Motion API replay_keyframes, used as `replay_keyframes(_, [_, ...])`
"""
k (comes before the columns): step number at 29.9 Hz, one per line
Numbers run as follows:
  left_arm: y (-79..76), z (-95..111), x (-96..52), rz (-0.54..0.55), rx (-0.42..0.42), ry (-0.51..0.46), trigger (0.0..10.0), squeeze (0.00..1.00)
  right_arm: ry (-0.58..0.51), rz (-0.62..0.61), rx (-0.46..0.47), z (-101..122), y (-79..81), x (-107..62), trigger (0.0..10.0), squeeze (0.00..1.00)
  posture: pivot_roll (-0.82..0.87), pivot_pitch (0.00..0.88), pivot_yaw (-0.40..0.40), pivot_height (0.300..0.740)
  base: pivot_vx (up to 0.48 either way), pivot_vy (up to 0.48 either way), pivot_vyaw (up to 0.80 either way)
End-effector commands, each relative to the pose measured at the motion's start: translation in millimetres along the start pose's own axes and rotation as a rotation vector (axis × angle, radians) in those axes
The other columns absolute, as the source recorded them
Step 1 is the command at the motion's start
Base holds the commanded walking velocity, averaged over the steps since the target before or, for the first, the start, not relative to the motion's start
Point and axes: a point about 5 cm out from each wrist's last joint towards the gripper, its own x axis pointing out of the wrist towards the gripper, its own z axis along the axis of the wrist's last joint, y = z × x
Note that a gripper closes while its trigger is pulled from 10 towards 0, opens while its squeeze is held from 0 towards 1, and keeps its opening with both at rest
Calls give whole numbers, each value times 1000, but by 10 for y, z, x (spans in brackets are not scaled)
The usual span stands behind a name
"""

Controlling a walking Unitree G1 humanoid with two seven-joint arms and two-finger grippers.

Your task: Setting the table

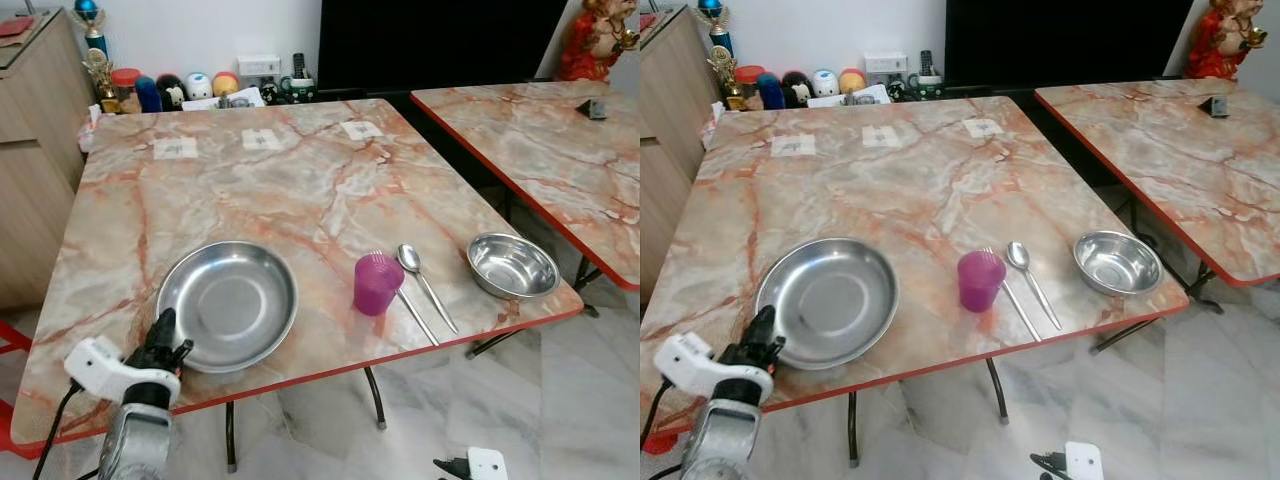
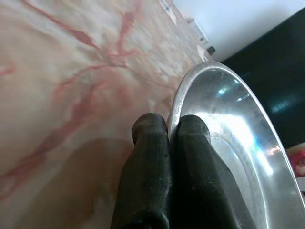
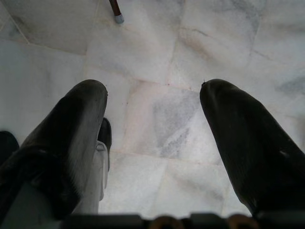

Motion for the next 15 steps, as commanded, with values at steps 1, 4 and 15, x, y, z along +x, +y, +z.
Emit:
replay_keyframes(1, [-115,13,-13,-50,-11,-21,10000,0,19,-13,13,-45,-52,-10,10000,0,133,76,-104,740,0,0,0])
replay_keyframes(4, [-124,34,4,-60,14,-24,10000,0,20,-11,14,-43,-49,-9,10000,0,132,81,-103,740,0,0,0])
replay_keyframes(15, [-156,-20,-21,-76,56,-3,10000,0,12,-12,32,-33,-39,-7,10000,0,128,88,-100,740,0,0,0])
